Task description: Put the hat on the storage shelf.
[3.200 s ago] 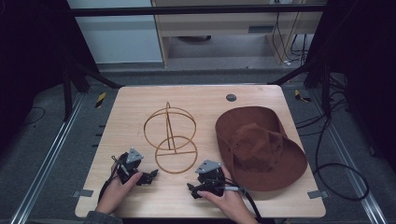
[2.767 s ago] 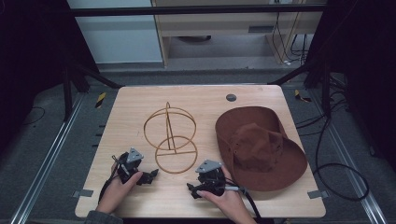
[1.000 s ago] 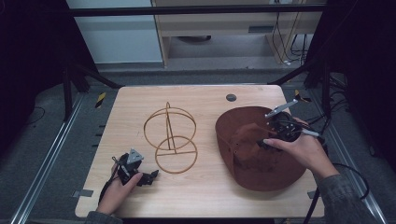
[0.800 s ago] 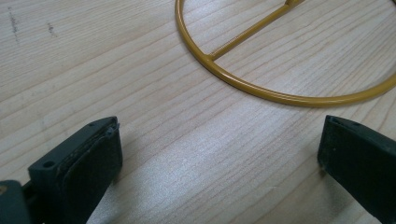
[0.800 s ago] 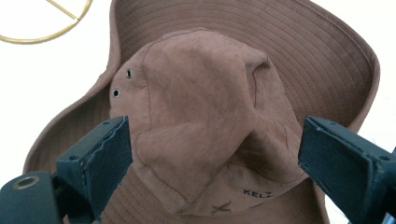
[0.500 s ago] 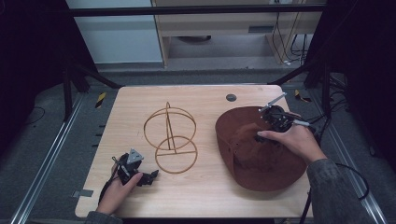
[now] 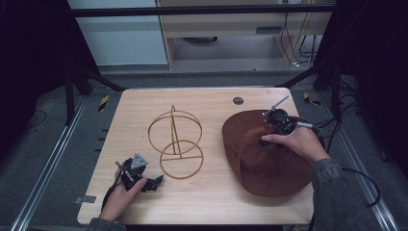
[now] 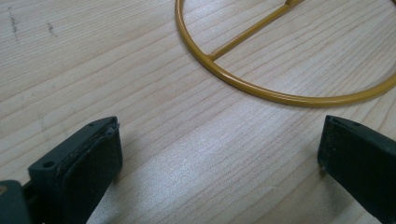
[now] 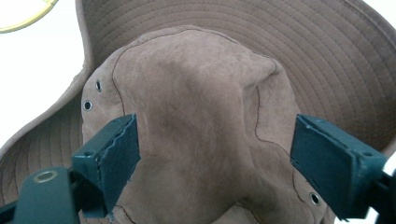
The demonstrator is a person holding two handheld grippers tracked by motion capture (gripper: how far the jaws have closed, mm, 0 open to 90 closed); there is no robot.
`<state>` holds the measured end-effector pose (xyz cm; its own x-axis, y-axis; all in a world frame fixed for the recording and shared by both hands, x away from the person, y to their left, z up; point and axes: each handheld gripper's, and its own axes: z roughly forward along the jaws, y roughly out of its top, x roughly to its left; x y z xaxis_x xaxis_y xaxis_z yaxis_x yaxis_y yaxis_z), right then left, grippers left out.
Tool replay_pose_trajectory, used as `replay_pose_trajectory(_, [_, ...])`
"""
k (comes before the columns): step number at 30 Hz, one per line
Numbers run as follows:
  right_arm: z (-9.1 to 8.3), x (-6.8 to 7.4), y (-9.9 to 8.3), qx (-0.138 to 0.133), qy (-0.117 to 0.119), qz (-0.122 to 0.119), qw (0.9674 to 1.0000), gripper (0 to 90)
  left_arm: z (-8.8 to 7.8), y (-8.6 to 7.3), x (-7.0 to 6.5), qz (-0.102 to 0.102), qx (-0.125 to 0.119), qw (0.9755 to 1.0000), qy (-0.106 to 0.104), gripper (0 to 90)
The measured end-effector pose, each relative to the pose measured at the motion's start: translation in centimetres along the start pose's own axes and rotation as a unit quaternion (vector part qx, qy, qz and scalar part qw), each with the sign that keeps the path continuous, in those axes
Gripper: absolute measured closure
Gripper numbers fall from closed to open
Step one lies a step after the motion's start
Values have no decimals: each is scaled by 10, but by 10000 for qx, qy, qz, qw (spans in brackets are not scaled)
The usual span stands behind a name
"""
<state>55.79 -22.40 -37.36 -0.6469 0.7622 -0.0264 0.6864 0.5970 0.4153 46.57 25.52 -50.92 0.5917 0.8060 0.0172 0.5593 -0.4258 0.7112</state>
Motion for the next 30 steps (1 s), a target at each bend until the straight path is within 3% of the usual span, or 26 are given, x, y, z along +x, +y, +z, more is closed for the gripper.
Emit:
replay_pose_trajectory(6, [6,-1,-1,-18,90,67,9999,198,0,0,0,19,4,10000,4,0])
replay_pose_trajectory(9, [11,-3,-2,8,246,195,9995,231,0,0,0,18,5,10000,4,0])
replay_pose_trajectory(14, [17,-5,-6,34,232,182,9996,277,0,0,0,37,10,10000,-17,0])
replay_pose_trajectory(18, [18,-6,-8,92,223,164,9996,461,0,0,0,39,9,10000,-21,0])
replay_pose_trajectory(24, [15,-1,-9,31,202,-122,9997,851,0,0,0,46,12,10000,-24,0])
replay_pose_trajectory(30, [3,6,-11,-255,328,-214,9989,888,0,0,0,48,13,10000,-27,0])
